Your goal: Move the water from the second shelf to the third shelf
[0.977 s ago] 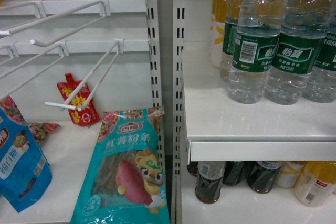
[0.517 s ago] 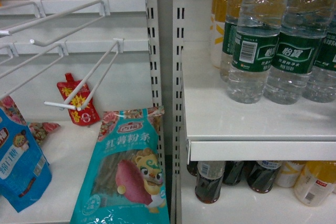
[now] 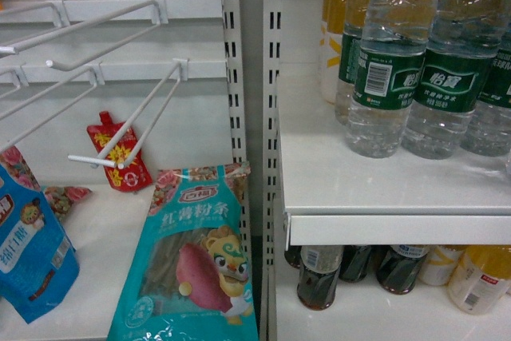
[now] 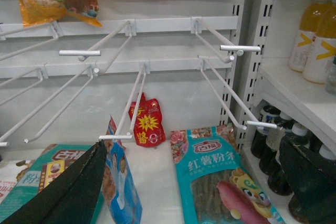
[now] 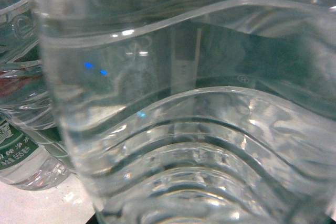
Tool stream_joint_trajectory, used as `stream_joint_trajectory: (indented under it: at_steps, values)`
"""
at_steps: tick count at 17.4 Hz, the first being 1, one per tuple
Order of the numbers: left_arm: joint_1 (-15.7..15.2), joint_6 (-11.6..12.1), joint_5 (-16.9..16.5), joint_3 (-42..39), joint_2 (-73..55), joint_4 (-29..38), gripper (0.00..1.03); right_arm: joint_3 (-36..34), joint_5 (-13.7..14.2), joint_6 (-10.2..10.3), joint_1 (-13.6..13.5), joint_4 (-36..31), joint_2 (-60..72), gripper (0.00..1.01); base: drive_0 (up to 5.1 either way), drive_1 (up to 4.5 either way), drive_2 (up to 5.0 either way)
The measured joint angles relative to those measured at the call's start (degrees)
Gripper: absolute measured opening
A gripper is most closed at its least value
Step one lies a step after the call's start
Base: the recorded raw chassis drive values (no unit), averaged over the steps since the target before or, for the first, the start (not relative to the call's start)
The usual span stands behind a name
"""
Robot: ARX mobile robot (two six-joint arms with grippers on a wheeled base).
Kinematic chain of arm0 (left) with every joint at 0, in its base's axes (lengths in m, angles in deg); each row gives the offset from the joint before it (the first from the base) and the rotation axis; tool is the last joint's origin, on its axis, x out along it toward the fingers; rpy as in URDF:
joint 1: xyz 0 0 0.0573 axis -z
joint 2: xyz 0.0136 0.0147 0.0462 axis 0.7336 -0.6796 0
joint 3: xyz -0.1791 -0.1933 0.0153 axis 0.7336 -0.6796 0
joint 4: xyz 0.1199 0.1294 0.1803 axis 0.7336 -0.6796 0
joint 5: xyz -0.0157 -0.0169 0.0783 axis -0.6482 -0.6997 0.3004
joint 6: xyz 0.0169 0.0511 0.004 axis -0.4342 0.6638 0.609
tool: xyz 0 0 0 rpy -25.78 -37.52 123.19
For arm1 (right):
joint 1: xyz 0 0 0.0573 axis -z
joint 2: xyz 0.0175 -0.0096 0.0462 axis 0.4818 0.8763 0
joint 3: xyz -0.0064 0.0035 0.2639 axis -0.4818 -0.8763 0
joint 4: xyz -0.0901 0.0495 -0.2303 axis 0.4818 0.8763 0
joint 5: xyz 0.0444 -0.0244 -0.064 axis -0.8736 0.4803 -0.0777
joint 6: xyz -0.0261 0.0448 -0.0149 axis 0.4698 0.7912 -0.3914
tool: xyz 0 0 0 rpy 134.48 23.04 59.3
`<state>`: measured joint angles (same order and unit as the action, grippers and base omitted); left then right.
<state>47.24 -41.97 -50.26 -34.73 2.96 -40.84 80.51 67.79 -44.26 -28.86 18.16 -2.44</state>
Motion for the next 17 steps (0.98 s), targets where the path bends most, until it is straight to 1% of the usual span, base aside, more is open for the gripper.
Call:
stream_joint_trajectory:
  at_steps: [8,12,13,14,16,17]
  values:
    - [0.0,0.0,0.0,0.0,0.0,0.0,0.98,0.7,0.4,0.0,-0.4,0.0,1.1,0.4,0.0,0.0,0.0]
    - [0.0,0.0,0.0,0.0,0.0,0.0,0.98,0.9,1.1,0.1,-0.4,-0.8,1.7,0.4,0.0,0.0,0.0]
    - [0.0,0.0,0.0,0.0,0.0,0.0,0.98,0.9,1.2,0.5,-0.7,-0.9,1.9,0.53,0.0,0.0,0.0]
    - [0.0,0.0,0.0,0.0,0.0,0.0,0.98,0.9,1.0,0.5,-0.7,-2.0,2.1,0.75,0.0,0.0,0.0]
    - [0.0,0.0,0.0,0.0,0.0,0.0,0.98,1.5,0.7,0.5,-0.7,-2.3,2.1,0.97,0.0,0.0,0.0]
    - [0.0,0.0,0.0,0.0,0.0,0.0,0.98,1.6,0.7,0.6,-0.7,-2.3,2.1,0.99,0.0,0.0,0.0]
